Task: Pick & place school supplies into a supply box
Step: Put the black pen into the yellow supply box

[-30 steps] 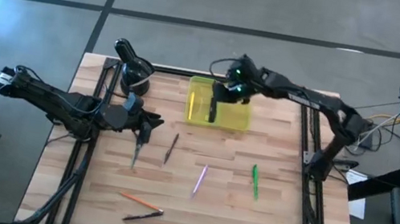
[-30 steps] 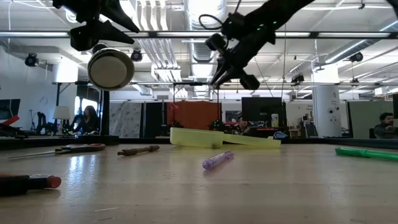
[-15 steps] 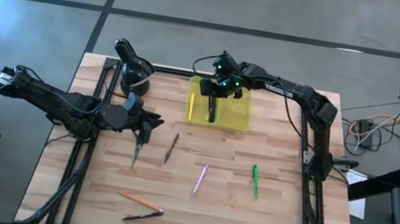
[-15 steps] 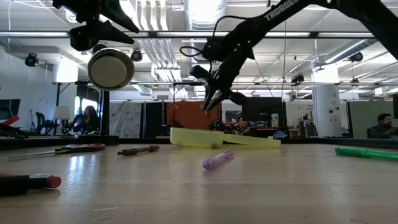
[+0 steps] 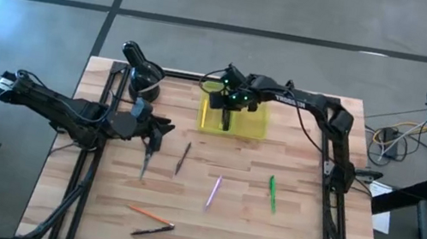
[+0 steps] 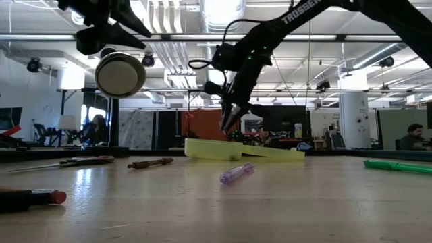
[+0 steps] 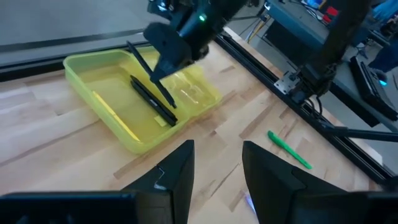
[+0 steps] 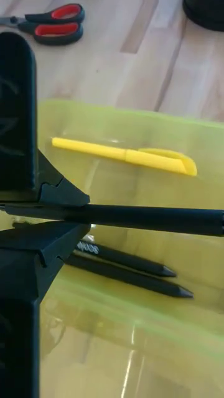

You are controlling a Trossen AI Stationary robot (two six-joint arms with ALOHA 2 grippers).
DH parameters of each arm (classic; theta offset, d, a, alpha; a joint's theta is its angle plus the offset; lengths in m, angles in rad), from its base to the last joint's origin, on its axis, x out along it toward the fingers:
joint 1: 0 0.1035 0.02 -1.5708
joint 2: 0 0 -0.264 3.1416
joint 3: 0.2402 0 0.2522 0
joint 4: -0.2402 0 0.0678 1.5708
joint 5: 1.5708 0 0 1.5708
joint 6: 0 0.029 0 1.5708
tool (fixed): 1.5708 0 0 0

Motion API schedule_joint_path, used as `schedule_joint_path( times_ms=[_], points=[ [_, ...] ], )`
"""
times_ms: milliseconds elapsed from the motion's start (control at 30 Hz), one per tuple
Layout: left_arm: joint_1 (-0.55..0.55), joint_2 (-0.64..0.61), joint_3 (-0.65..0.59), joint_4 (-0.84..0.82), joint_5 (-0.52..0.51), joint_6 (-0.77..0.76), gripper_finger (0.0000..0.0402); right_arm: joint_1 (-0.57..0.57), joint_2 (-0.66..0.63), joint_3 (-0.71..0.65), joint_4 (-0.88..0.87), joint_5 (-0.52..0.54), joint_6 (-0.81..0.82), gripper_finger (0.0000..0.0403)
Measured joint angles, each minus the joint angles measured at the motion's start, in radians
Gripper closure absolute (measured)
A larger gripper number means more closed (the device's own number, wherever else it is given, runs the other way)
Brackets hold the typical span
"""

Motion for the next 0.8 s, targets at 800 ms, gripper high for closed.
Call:
schedule_joint_path(
  times_ms=[800],
  points=[
    [0.002, 0.009, 0.0, 0.0, 0.0, 0.013, 0.0282, 0.08, 0.05, -0.007, 0.004, 0.133, 0.119, 0.0378]
  ],
)
